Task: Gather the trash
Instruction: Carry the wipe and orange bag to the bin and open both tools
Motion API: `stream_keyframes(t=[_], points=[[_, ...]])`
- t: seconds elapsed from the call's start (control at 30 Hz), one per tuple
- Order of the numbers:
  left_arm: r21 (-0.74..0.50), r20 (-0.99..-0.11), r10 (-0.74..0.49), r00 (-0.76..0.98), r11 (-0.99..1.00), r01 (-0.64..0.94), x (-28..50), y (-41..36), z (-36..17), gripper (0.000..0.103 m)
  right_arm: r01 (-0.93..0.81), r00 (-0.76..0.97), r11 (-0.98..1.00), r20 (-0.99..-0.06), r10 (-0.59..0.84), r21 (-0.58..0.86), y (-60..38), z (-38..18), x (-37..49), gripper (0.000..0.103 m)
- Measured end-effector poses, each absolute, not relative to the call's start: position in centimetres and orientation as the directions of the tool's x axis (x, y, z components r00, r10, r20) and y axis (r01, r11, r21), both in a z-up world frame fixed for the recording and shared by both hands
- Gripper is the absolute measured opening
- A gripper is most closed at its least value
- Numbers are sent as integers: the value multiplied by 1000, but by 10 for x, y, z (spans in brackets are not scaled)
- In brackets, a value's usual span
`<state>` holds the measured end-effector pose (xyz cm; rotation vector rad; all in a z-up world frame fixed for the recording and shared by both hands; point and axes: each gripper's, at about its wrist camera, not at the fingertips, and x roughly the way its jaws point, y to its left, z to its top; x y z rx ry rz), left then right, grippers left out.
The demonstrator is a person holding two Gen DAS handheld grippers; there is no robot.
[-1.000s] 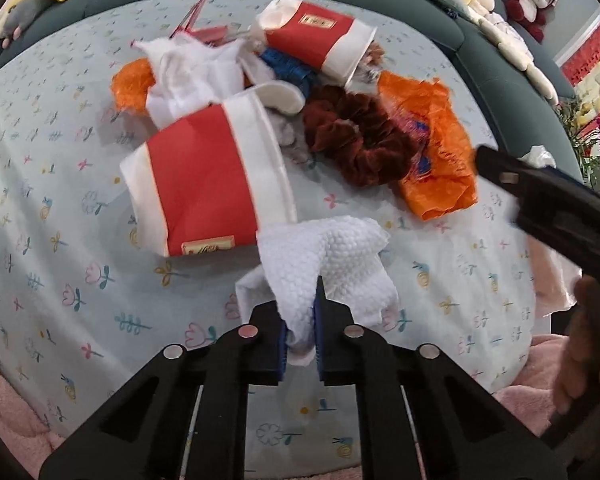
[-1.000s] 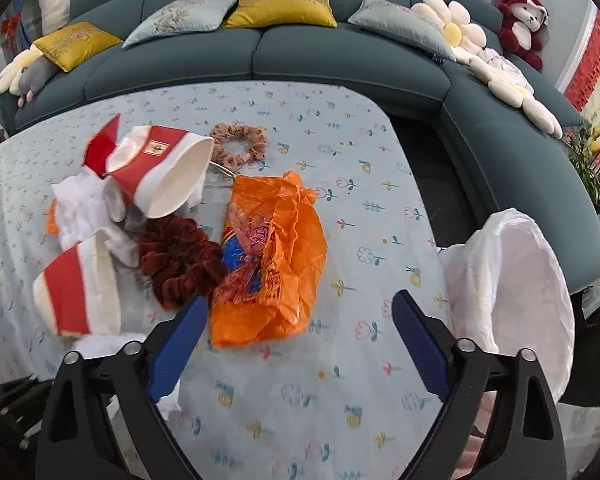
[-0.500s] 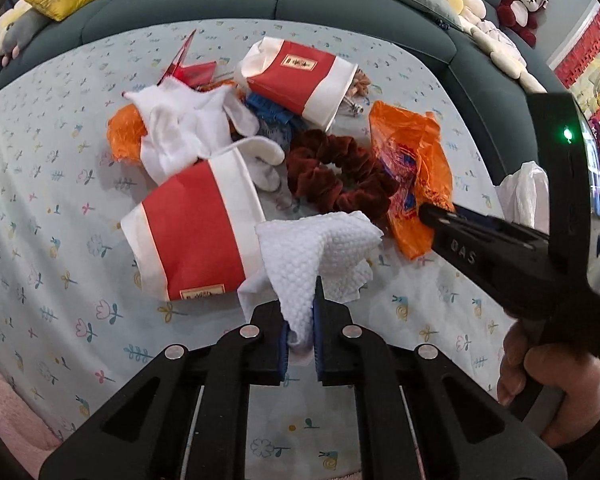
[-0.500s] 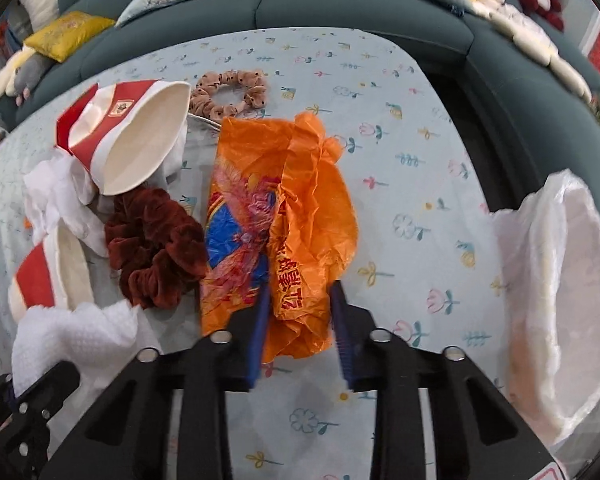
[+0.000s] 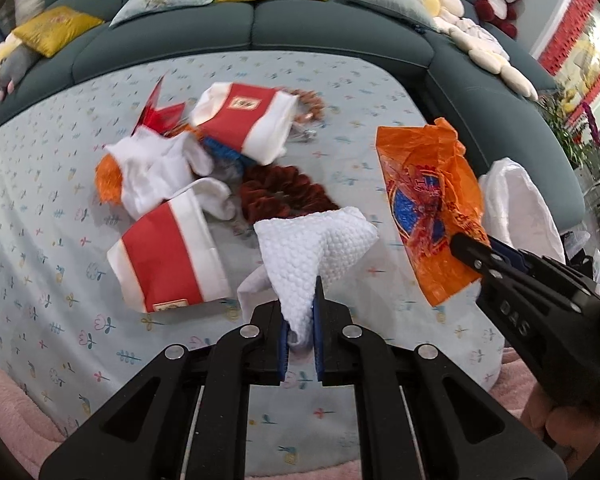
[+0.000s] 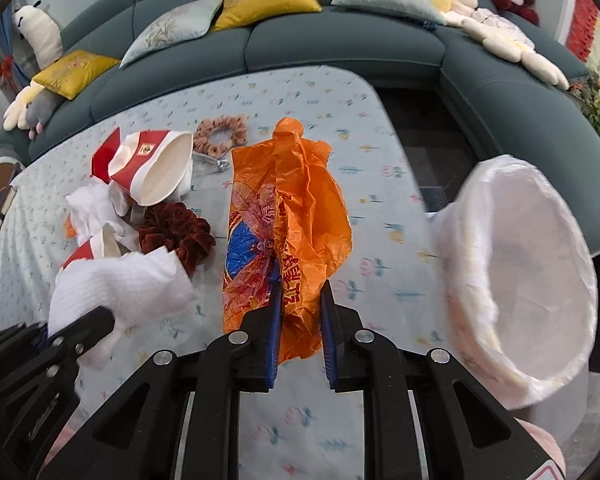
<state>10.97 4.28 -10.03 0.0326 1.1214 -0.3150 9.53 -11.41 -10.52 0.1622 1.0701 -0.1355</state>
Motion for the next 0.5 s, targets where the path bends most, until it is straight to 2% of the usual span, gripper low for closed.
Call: stream_keyframes(t=[0.5], points=[[-75,-855,-273,441,906,416,65,-38,-64,9,277,547,961,-826,-138,23,-181,-59,17,17]])
